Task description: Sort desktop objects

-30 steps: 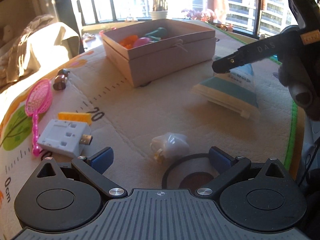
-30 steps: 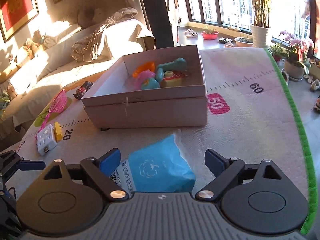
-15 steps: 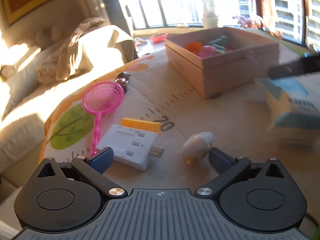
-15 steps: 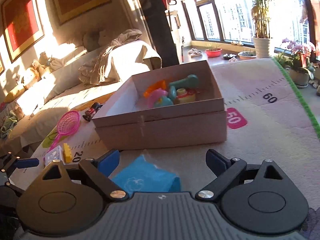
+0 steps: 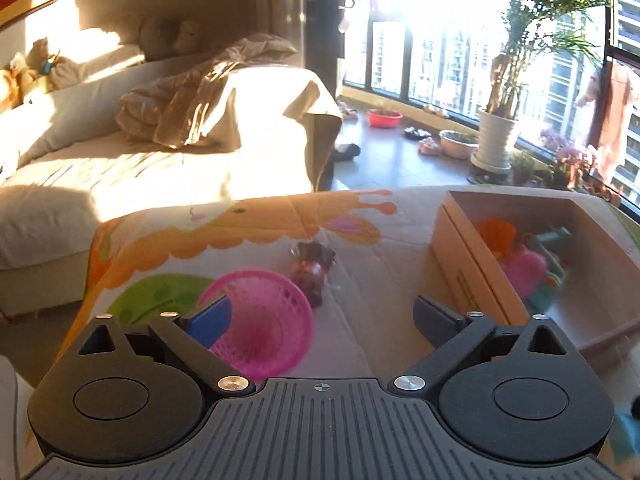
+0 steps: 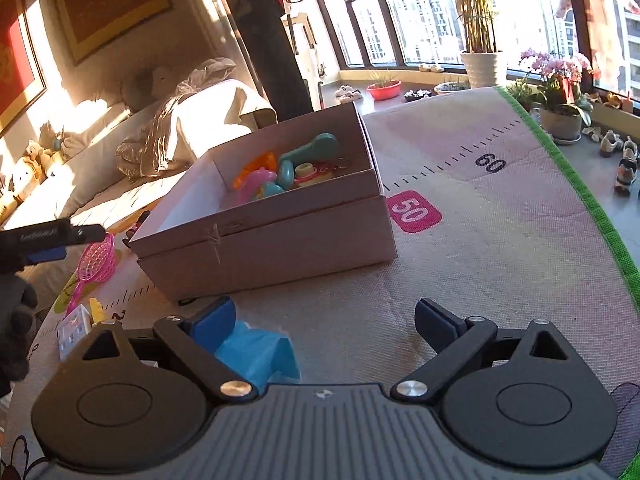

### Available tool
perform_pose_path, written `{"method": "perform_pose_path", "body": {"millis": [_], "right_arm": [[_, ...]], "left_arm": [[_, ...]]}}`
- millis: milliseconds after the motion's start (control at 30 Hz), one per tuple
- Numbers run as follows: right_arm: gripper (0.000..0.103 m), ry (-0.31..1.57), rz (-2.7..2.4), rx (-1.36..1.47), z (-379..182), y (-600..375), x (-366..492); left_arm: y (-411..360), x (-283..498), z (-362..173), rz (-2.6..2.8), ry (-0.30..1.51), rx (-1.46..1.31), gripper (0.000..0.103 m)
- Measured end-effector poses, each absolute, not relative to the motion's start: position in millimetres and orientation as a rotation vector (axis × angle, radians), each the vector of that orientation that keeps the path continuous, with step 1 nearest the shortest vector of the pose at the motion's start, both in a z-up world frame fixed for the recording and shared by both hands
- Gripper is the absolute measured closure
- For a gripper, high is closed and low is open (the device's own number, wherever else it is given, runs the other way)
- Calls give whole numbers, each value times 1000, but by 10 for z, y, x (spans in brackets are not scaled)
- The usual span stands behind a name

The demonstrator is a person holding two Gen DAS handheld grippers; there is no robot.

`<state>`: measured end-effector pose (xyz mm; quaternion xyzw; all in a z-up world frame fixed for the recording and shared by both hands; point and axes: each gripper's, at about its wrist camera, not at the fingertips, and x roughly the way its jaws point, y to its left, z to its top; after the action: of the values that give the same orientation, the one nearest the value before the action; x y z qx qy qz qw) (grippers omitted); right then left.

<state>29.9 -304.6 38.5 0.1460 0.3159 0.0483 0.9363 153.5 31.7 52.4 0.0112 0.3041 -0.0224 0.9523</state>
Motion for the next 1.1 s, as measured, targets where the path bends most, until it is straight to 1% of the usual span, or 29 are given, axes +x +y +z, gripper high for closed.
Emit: {"method": "perform_pose_path", "body": {"millis": [33, 67, 133, 233, 300, 333, 367, 400, 533, 633, 733, 767, 800, 867, 933, 1000, 1067, 1100], "right_arm": [[6, 646, 97, 298, 381, -3046, 300], [6, 649, 96, 300, 382, -3048, 303], [5, 654, 94, 302, 379, -3053, 312], [4, 650, 94, 299, 378, -3043, 304], [4, 649, 99, 307, 370, -3055, 304], [3, 650, 103, 311, 366, -3059, 306], [2, 651, 107, 313, 362, -3057, 310], [1, 652, 110, 313, 360, -3056, 313], [1, 652, 112, 312, 360, -3064, 309], [0, 653, 113, 310, 361, -3063, 313], [0, 656, 115, 303, 366, -3050, 318], [0, 657, 117, 302, 366, -3049, 320], [0, 657, 118, 302, 369, -3050, 323], [0, 655, 122, 300, 382, -3055, 314], [0, 639, 134, 272, 433, -3045, 253], [0, 632, 180, 232, 508, -3017, 168], [0, 656, 261, 198, 571, -2974, 89], [0, 669, 292, 183, 583, -2948, 60]], "left_arm": [[301, 1684, 496, -23, 626, 33, 26], [292, 1835, 460, -7, 639, 39, 30], [262, 2102, 372, 17, 670, 45, 30], [203, 2352, 234, 34, 719, 82, 34], [169, 2407, 154, 45, 751, 105, 52], [163, 2412, 133, 42, 770, 103, 58], [169, 2390, 137, 32, 770, 94, 66], [179, 2356, 151, 26, 773, 92, 70], [143, 2064, 209, -66, 775, 121, 70], [78, 1667, 246, -189, 788, 125, 70], [36, 1210, 291, -299, 780, 106, 69], [27, 1071, 315, -322, 767, 101, 60], [20, 928, 343, -346, 750, 97, 45], [14, 693, 391, -374, 718, 93, 33], [0, 518, 426, -402, 702, 107, 30], [-28, 362, 418, -421, 687, 133, 20], [-84, 247, 384, -432, 671, 182, 15], [-116, 214, 359, -430, 664, 207, 15]]}}
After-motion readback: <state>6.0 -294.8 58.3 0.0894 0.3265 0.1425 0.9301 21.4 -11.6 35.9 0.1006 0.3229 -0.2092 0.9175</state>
